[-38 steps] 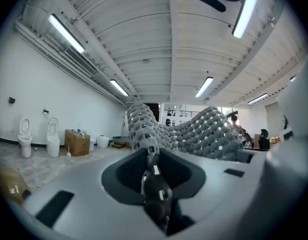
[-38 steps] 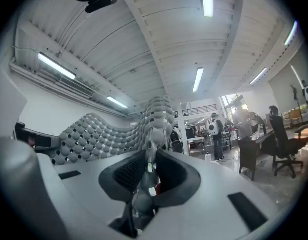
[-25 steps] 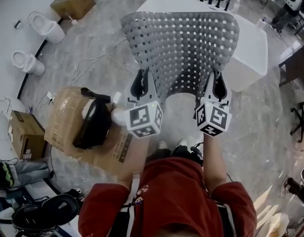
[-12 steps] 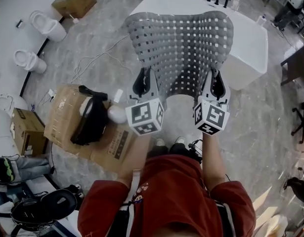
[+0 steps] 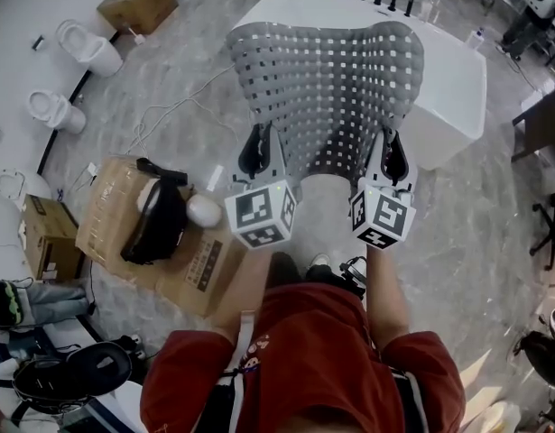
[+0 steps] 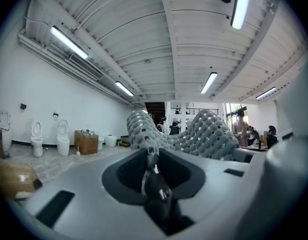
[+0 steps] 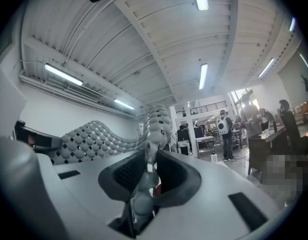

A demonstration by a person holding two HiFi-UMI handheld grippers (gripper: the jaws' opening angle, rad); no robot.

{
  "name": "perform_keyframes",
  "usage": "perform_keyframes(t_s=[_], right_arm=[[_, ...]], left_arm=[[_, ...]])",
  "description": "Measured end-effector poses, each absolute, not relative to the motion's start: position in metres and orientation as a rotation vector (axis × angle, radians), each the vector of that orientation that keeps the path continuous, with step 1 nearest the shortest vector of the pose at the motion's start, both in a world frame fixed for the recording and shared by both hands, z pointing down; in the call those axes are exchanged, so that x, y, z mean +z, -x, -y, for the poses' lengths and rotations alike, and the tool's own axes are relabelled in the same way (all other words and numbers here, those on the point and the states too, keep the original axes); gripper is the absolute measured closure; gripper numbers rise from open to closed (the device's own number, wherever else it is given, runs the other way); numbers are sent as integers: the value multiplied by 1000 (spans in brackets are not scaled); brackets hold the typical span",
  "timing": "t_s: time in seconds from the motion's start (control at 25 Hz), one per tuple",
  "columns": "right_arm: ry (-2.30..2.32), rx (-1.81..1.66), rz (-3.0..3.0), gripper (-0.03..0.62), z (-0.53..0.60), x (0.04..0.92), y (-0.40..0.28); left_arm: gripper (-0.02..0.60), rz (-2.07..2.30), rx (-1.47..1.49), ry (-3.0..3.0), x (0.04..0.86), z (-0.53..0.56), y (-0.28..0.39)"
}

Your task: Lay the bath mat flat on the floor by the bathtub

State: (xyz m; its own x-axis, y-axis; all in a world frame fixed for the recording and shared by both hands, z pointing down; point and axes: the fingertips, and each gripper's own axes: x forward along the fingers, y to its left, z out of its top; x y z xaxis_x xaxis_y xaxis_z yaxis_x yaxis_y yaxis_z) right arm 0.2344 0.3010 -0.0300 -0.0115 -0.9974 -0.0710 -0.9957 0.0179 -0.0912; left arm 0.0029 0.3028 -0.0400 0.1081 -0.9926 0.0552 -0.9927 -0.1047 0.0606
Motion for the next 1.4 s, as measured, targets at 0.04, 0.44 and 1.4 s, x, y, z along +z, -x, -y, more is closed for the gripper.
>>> perform_keyframes(t_s=[0.04,0.44,1.4], right_arm=[[2125,-25,-2156,513,-300,-29,-238],[2116,-24,-2164,513,-286,-28,-256],[2149,-67,-2245,513,-180,9,-189]], left_arm=[[494,2047,-1,-2274,-40,-303,-6],[495,2042,-9,-2283,-40,-290,-25],[499,2008,11,-2185,7,-186,41]])
